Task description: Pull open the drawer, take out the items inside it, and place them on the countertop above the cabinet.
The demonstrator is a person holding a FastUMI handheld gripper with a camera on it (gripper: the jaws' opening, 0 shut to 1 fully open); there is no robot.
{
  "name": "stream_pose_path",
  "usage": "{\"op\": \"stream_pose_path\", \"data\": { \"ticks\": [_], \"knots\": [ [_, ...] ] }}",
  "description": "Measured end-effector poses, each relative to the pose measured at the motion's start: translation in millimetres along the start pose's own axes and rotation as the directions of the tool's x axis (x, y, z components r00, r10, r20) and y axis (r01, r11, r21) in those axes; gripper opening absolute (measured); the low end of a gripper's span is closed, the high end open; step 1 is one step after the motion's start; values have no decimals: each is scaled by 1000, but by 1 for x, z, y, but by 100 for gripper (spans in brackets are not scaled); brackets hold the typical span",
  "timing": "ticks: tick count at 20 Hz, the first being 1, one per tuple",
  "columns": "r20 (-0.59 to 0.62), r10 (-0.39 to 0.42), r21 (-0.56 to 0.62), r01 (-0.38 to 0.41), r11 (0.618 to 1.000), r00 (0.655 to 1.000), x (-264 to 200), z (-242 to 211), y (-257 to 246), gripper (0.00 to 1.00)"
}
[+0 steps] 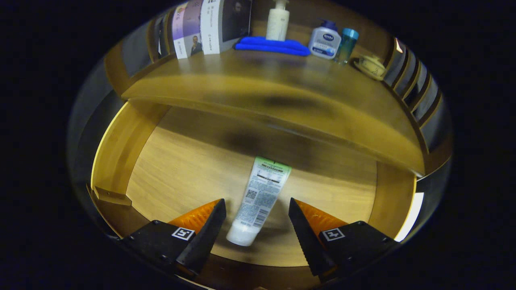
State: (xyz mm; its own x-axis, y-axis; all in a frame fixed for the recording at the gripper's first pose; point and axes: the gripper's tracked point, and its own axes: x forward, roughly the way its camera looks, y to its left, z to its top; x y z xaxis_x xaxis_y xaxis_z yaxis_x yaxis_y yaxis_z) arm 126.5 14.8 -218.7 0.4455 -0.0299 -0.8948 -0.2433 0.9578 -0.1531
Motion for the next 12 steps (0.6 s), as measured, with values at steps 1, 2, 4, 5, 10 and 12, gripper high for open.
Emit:
{"op": "stream_pose_path", "data": {
  "ticks": [1, 2, 4, 5, 10, 12],
  "knots": [
    [-13, 17, 7, -17, 1000, 1000, 3, -1, 4, 99],
    [-24, 33, 14, -33, 999, 999, 3, 0, 8, 99],
    [-58, 48, 34, -46, 998, 997, 7, -3, 12, 98],
    [-72, 53, 37, -50, 998, 996, 8, -4, 12, 99],
    [-130, 58, 69, -49, 996, 990, 16, -5, 8, 95],
    [-172, 58, 95, -42, 995, 983, 22, -10, 4, 90]
  ]
}}
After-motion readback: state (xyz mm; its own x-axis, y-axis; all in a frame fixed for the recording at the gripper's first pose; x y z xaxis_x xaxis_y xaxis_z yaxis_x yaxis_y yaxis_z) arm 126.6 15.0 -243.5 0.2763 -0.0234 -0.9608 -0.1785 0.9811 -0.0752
